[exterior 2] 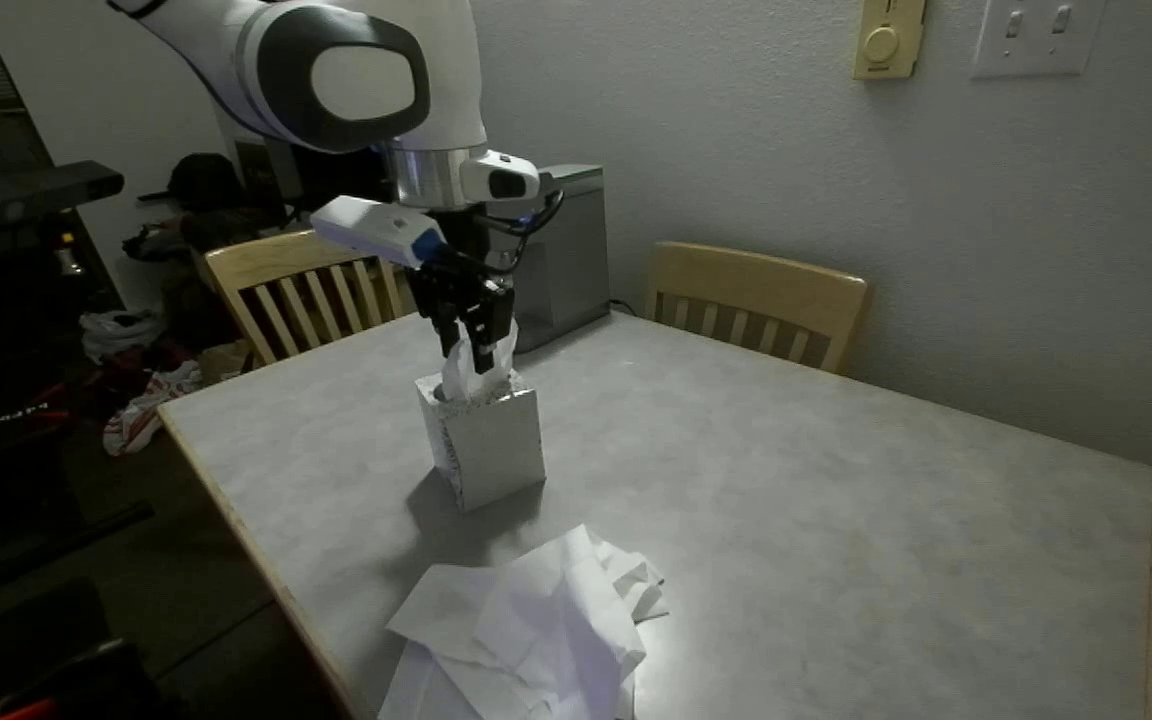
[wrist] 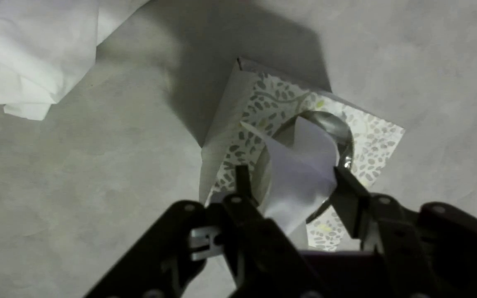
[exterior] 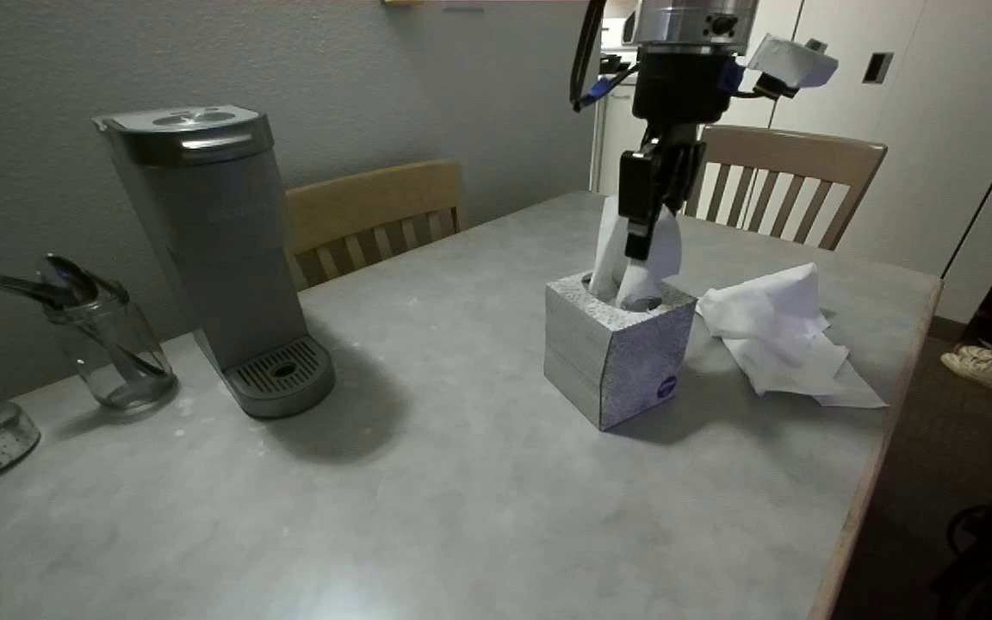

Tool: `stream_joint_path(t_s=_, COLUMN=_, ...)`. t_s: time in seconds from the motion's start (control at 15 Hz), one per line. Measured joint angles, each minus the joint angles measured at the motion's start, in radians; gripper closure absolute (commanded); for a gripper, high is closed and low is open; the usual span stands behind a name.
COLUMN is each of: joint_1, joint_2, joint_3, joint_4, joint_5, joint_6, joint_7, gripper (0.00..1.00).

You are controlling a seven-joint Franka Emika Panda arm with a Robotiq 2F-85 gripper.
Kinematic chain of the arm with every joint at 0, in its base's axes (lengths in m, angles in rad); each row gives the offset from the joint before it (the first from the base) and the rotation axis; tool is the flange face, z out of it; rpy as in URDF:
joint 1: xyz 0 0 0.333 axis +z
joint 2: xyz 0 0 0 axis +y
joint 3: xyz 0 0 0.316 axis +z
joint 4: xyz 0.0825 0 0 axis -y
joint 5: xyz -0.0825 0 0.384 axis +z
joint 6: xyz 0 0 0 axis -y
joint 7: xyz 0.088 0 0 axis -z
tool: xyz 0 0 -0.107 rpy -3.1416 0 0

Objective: Take a tissue paper from the tissue box and put it on the table

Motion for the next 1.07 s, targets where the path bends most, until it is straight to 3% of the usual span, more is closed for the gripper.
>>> stream_joint_path(t_s=0.2, joint_1=0.000, joint_2=0.000, joint_3=0.002, joint_4=0.000, joint_5=0.000, joint_6=0.000, joint_7=-0.001, gripper=0.99)
stream_joint_path(t_s=1.07, joint_1=0.000, joint_2=-0.062, joint_3=0.008, joint_4=0.026, joint_5=-0.025, joint_6=-0.027, joint_7=-0.002, gripper=1.00)
